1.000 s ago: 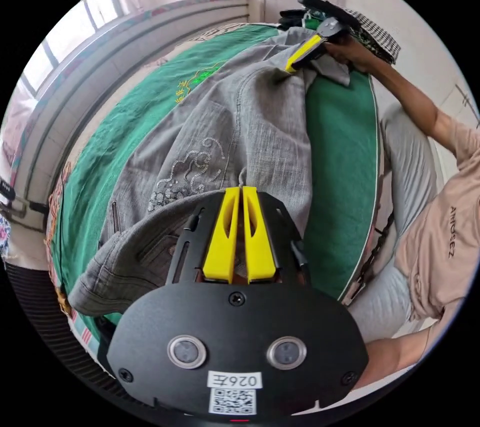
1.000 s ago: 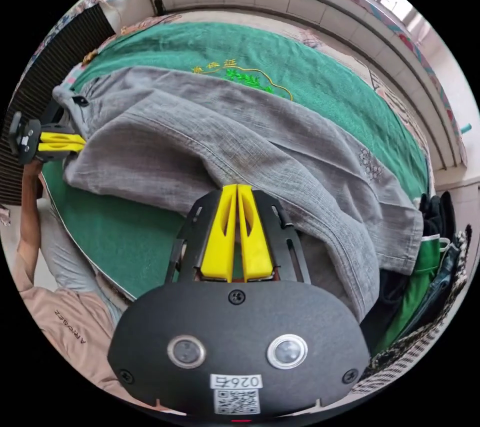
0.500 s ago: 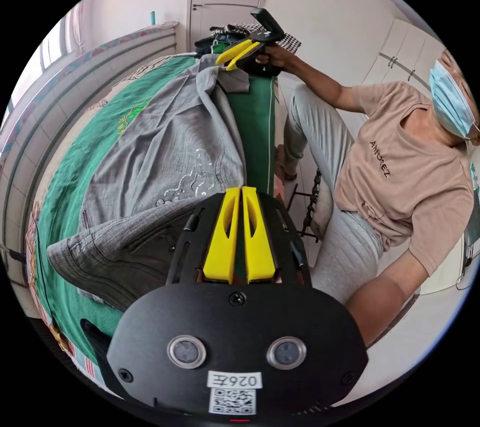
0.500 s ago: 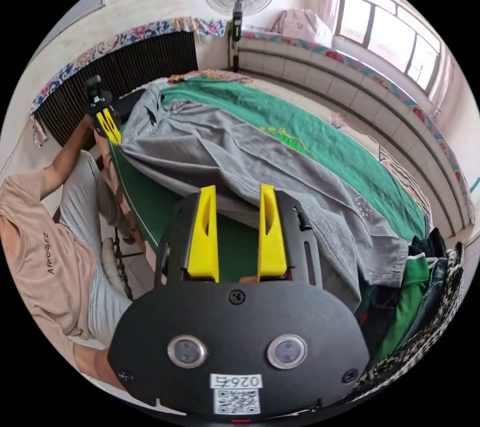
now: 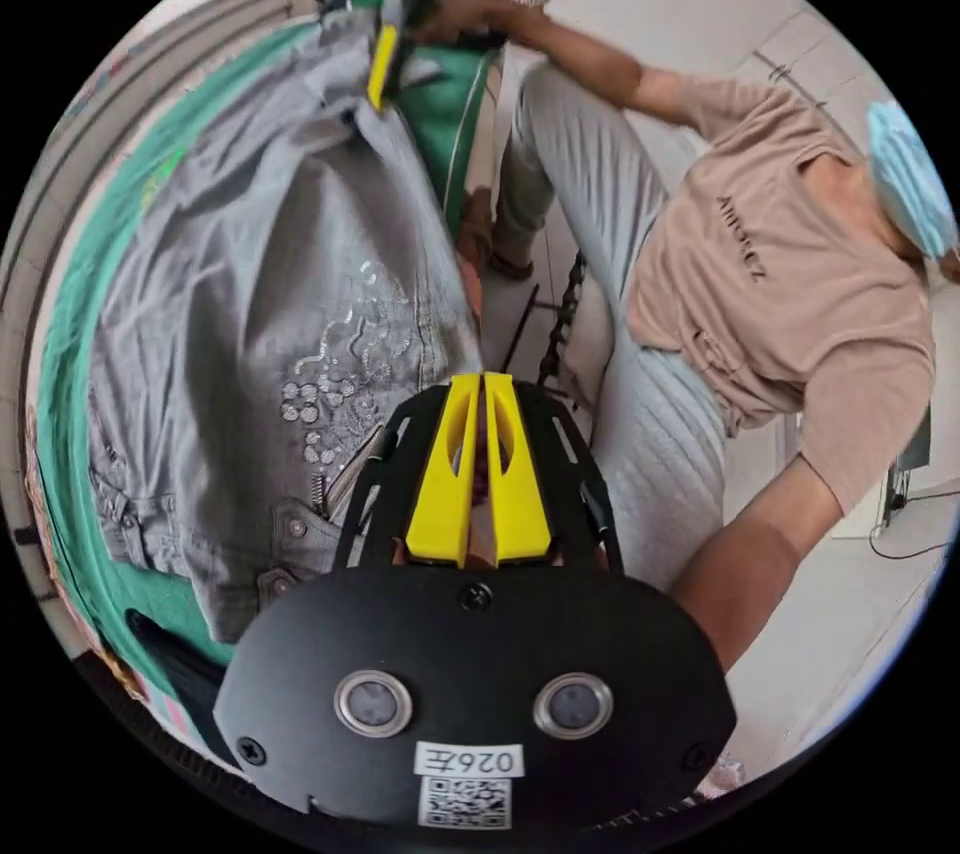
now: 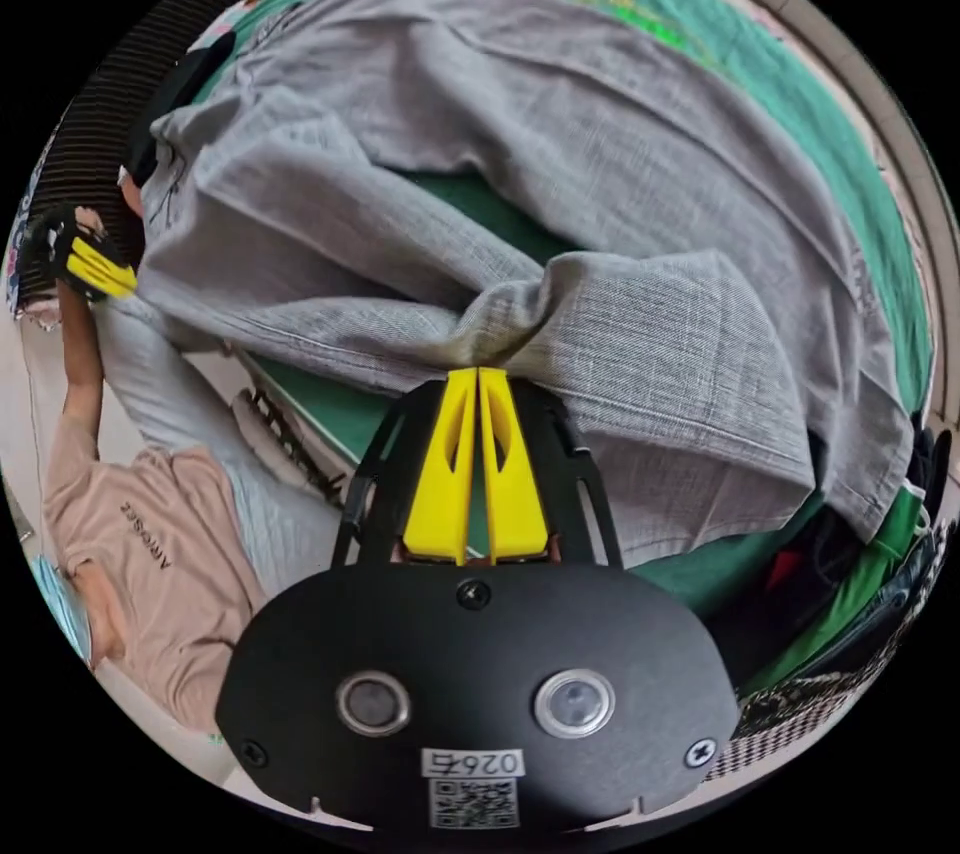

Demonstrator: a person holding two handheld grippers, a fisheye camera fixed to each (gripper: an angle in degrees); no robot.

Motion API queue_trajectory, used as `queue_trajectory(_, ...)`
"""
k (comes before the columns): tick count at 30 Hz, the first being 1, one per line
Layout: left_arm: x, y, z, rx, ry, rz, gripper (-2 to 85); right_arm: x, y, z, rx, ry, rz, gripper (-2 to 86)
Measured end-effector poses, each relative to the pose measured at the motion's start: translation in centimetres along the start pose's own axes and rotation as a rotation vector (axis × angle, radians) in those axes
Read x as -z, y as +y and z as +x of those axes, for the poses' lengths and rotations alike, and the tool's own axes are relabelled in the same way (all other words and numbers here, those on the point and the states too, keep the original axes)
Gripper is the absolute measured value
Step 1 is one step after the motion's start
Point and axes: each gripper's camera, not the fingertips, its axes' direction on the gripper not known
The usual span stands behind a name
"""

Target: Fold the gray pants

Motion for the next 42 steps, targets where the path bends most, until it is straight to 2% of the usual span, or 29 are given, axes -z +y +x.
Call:
queue_trajectory(1, 1.6, 1.2, -0.3, 0.018, -0.009, 0.084, -0.6, 0.6, 1.1, 0.2, 0.019, -0.01, -0.036, -0.6)
queue_trajectory(3, 7.0, 7.0, -2.2, 0.176, -0.135, 0.429, -0.6, 1.1, 3.1, 0.0, 0.079, -0.041, -0.111, -0.8)
queue_trajectory(4, 8.0, 8.6, -3.0, 0.245, -0.169, 0.515, -0.6, 1.5, 4.5, 0.0, 0.115, -0.047, -0.133, -0.9)
queue_trajectory(6, 9.9, 14.8, -7.1, 0.64, -0.255, 0.728, -0.2, 3.2, 6.4, 0.2, 0.153, -0.06, -0.118, -0.9)
queue_trajectory(9, 8.6, 19.2, -11.6, 0.999, -0.329, 0.699, 3.2, 9.1, 9.3, 2.0, 0.194, -0.136, 0.026, -0.9)
queue_trajectory(10, 8.2, 19.6, -12.4, 1.044, -0.347, 0.682, 5.0, 12.1, 10.4, 3.6, 0.168, -0.152, 0.112, -0.9)
queue_trajectory(12, 6.9, 20.1, -15.1, 1.179, -0.416, 0.623, 13.2, 16.7, 11.7, 6.8, 0.084, -0.185, 0.25, -0.9)
queue_trajectory(14, 6.1, 19.4, -17.0, 1.226, -0.483, 0.551, 19.8, 20.7, 12.6, 10.0, 0.007, -0.241, 0.372, -0.9)
queue_trajectory(16, 5.2, 18.2, -19.3, 1.261, -0.52, 0.432, 22.4, 25.3, 13.0, 13.7, -0.083, -0.295, 0.504, -0.9)
queue_trajectory(20, 2.8, 16.0, -24.5, 1.356, -0.569, 0.123, 21.8, 30.8, 10.8, 17.5, -0.164, -0.321, 0.568, -0.9)
queue_trajectory(23, 2.3, 14.1, -25.7, 1.336, -0.636, 0.026, 16.6, 35.7, 8.3, 19.7, -0.216, -0.269, 0.593, -0.9)
queue_trajectory(27, 1.6, 12.8, -25.7, 1.217, -0.576, 0.064, 9.1, 42.7, 6.5, 23.9, -0.291, -0.31, 0.708, -0.9)
queue_trajectory(29, 1.7, 13.1, -25.9, 1.24, -0.543, 0.088, 7.0, 45.0, 5.7, 26.1, -0.318, -0.372, 0.762, -0.9)
queue_trajectory(32, 1.5, 13.2, -25.9, 1.248, -0.509, 0.123, 7.7, 48.0, 4.0, 29.5, -0.372, -0.449, 0.818, -0.9)
queue_trajectory(36, 1.2, 11.6, -25.3, 1.145, -0.512, 0.089, 5.7, 51.8, 1.1, 33.1, -0.452, -0.404, 0.786, -0.9)
queue_trajectory(38, 1.3, 10.6, -24.7, 1.12, -0.558, 0.072, 4.0, 53.4, 0.0, 34.4, -0.492, -0.359, 0.765, -0.9)
queue_trajectory(42, 3.8, 7.9, -21.7, 1.095, -0.786, 0.083, 2.3, 57.5, -2.4, 37.4, -0.566, -0.309, 0.774, -0.9)
